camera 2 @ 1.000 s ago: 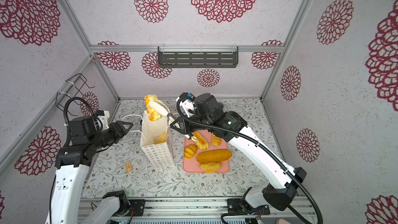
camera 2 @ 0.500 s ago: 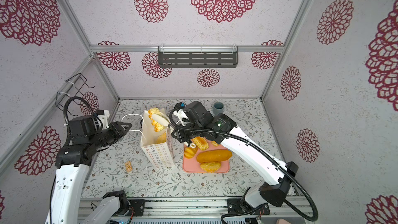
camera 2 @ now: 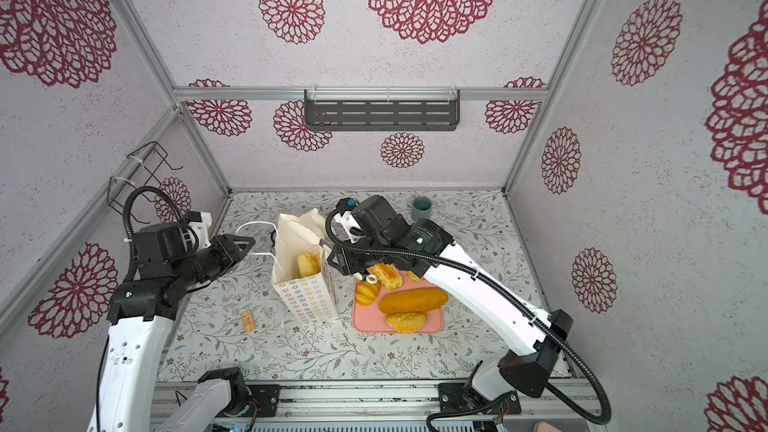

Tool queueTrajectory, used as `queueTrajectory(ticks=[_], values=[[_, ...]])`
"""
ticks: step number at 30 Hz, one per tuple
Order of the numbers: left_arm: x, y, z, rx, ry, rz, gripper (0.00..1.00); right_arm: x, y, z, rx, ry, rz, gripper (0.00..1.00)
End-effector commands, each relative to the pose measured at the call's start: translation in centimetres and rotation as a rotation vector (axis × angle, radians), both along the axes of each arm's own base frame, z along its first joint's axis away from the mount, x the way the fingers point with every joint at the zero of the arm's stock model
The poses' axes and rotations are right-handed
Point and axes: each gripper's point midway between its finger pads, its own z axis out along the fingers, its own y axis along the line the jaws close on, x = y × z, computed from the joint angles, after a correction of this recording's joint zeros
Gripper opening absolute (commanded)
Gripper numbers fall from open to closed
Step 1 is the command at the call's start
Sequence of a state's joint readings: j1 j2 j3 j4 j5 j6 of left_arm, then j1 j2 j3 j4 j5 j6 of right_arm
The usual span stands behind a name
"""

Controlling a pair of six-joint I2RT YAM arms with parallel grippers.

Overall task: Place the fake bread into the paper bag
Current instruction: 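Lower the pastry into the bag opening and open the tongs, then swing the empty tongs with the right gripper back over the tray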

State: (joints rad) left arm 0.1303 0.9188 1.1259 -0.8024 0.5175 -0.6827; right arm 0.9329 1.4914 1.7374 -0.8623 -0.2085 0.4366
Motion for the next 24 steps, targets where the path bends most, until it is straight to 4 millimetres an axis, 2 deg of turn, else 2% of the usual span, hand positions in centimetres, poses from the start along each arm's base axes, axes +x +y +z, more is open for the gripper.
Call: queueTrajectory(ticks=[1, 6, 9, 12, 16, 19, 24], values=[[0.4, 0.0, 0.1, -0.004, -0.018, -0.006, 0.32, 0.5, 0.3, 3.0, 0.068, -0.082, -0.008, 0.47], [0.4, 0.1, 0.3, -0.003, -0.022, -0.004, 0.32, 1.0, -0.6, 4.4, 0.082, -0.139, -0.052, 0.44], [0.4, 0.2, 0.1, -0.002, -0.017, 0.003, 0.32, 1.4, -2.3, 6.2, 0.094, -0.201, -0.108, 0.42], [0.4, 0.1, 0.2, -0.004, -0.019, 0.001, 0.33, 2.0, -5.1, 7.9, 0.095, -0.268, -0.201, 0.41], [0.4, 0.1, 0.3, -0.002, -0.021, 0.003, 0.37, 3.3, -9.9, 8.5, 0.113, -0.277, -0.349, 0.41], [0.4, 0.1, 0.4, -0.005, -0.026, -0.001, 0.39, 4.3, -13.8, 7.4, 0.111, -0.238, -0.461, 0.41], [0.5, 0.0, 0.5, -0.005, -0.032, -0.004, 0.40, 4.9, -19.0, 2.6, 0.029, -0.134, -0.628, 0.40]])
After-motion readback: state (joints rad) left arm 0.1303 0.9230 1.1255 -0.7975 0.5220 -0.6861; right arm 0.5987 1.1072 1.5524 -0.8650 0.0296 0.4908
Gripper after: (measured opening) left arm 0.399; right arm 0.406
